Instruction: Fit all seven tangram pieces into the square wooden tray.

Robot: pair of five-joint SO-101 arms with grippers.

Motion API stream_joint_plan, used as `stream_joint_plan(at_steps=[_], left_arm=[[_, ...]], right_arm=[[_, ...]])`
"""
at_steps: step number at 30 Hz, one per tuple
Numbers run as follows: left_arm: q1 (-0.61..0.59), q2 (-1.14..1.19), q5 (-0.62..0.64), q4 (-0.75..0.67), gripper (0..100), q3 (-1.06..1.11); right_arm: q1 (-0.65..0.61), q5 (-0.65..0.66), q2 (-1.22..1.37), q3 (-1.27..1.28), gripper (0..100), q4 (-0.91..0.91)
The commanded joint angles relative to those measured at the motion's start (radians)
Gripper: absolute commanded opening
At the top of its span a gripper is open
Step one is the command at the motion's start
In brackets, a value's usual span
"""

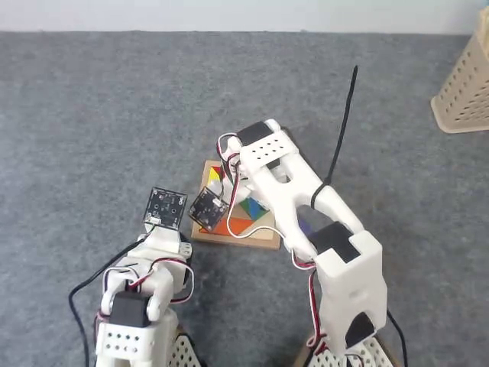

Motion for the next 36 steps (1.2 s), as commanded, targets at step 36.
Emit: stream_joint_plan(at_steps=[36], left_arm=[[0.0,-0.02,0.009,0.006,1,-0.019]], right_arm=[[0.188,-1.579,-0.458,0.279,0.6,-0.094]])
